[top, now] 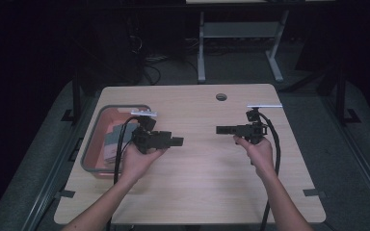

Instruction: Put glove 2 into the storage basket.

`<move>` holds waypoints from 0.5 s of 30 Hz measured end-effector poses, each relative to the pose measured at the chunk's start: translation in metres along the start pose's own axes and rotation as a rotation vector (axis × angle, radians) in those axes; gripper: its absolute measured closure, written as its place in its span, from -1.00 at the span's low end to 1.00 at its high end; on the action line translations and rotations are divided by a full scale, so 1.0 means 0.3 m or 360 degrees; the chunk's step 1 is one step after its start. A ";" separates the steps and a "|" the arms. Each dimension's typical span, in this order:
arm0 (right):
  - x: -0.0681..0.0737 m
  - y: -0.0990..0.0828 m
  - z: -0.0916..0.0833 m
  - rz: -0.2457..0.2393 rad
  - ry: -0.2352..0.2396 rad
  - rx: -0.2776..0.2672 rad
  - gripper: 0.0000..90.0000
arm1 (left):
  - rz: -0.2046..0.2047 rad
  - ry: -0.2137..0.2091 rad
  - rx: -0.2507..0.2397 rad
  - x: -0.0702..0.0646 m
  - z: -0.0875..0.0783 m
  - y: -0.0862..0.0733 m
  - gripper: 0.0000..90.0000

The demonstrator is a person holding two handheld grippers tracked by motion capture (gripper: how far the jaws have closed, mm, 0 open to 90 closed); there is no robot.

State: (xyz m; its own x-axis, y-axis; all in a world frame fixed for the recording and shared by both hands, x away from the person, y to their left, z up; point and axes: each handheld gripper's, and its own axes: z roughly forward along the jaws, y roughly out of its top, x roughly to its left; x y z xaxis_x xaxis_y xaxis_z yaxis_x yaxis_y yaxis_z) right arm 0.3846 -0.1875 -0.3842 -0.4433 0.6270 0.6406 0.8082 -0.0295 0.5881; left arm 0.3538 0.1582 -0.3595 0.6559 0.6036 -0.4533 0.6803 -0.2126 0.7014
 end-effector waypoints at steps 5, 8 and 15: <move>-0.021 -0.022 -0.017 0.0018 -0.0009 -0.0007 -0.29 | 0.0000 -0.0015 0.0005 -0.002 0.009 -0.018 -0.39; -0.035 -0.037 -0.028 0.0024 -0.0019 -0.0002 -0.29 | 0.0000 -0.0024 -0.0007 -0.005 0.011 -0.028 -0.39; -0.066 -0.070 -0.056 0.0062 -0.0030 -0.0013 -0.30 | 0.0018 -0.0036 0.0002 -0.019 0.026 -0.053 -0.39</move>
State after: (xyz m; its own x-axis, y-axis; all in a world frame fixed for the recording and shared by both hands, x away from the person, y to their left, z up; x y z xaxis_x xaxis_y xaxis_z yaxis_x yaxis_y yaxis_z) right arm 0.3700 -0.2125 -0.4009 -0.4041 0.6398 0.6538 0.8215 -0.0605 0.5669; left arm 0.3419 0.1522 -0.3724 0.6710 0.5834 -0.4576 0.6730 -0.2203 0.7061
